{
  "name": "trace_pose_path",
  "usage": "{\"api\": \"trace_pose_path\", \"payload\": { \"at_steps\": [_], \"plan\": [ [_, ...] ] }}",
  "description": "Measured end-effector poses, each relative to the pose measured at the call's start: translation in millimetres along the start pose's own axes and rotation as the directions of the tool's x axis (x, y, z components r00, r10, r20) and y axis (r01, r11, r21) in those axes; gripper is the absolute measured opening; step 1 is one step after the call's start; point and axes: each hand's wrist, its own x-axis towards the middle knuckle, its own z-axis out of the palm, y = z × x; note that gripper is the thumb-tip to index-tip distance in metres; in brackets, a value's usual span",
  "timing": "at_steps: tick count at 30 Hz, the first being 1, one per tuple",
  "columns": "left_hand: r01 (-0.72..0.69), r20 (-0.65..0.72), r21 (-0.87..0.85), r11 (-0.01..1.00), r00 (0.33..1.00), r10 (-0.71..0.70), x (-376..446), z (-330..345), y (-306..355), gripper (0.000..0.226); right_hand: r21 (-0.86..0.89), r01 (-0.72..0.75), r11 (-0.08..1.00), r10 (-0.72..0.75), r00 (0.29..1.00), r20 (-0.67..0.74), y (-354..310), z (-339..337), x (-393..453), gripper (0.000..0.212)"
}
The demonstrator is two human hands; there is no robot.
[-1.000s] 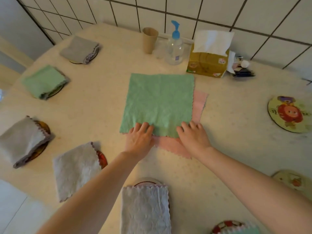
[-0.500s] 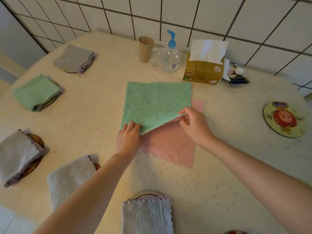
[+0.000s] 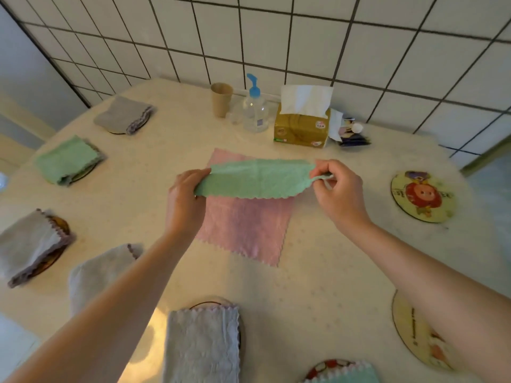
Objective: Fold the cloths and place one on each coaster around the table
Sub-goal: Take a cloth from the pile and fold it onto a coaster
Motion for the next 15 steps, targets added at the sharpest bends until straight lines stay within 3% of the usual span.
{"api": "trace_pose_path", "payload": {
  "at_steps": [3, 8, 15],
  "plan": [
    [-0.143, 0.028, 0.042, 0.989, 0.989, 0.142, -47.2, 3.0, 19.9, 0.046, 0.037, 0.003, 0.999, -0.003, 1.000, 0.019, 9.6, -46.3, -28.1, 0.014],
    [-0.185, 0.169, 0.023, 0.982, 0.969, 0.179, -168.0, 19.2, 51.0, 0.041, 0.003, 0.039, 0.999, -0.039, 0.979, 0.200, 45.1, -126.5, -108.2, 0.021],
    [-0.016, 0.545, 0.030, 0.999, 0.838, -0.003, -306.5, 25.9, 71.4, 0.045, -0.144, -0.051, 0.988, 0.114, 0.876, 0.468, 110.7, -192.9, -212.3, 0.035]
  ]
}}
